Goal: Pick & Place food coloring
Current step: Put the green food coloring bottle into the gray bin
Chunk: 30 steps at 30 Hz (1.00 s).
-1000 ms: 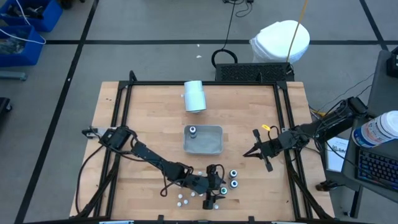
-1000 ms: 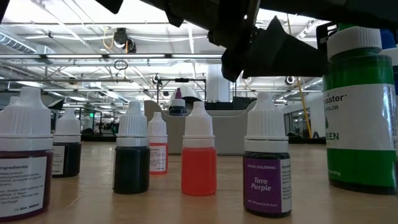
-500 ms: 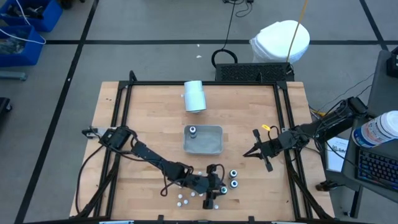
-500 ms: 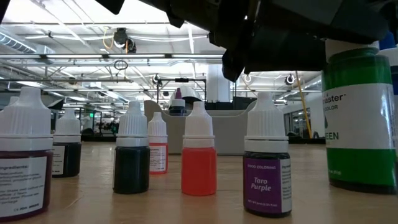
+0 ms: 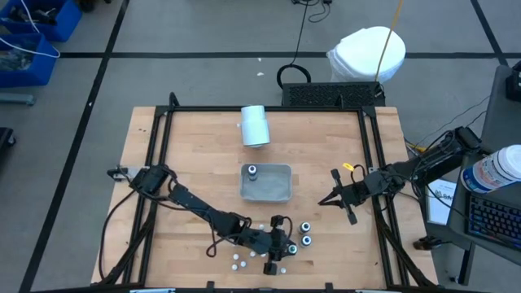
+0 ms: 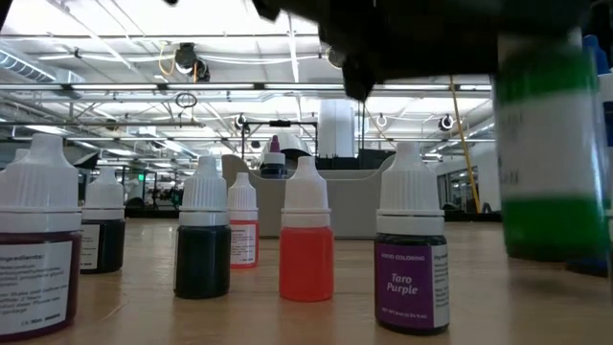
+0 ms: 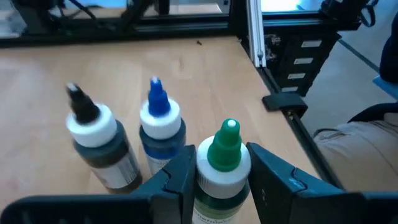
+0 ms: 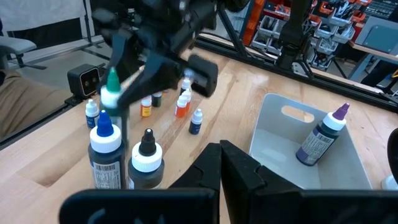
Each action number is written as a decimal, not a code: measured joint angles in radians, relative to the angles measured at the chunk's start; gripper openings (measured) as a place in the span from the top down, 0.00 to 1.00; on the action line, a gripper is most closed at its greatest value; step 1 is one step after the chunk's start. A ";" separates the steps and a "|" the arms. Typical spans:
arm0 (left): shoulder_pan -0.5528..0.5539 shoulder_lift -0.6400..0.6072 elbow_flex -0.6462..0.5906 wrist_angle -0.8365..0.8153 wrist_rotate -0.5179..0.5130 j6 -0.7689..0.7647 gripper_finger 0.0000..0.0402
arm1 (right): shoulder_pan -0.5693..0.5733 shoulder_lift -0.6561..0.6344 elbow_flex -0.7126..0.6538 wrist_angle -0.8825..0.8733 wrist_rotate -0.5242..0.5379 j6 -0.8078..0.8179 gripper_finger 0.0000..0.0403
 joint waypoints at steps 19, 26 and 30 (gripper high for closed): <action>-0.109 -0.394 0.000 -0.540 -0.582 0.012 0.69 | 0.000 0.004 0.000 -0.012 0.000 0.000 1.00; -0.055 -0.480 -0.153 -0.528 -0.626 -0.047 0.69 | 0.000 0.006 0.000 -0.007 -0.002 0.001 1.00; -0.022 -0.538 -0.294 -0.386 -0.615 -0.051 0.69 | 0.000 0.010 0.000 -0.006 -0.002 0.001 1.00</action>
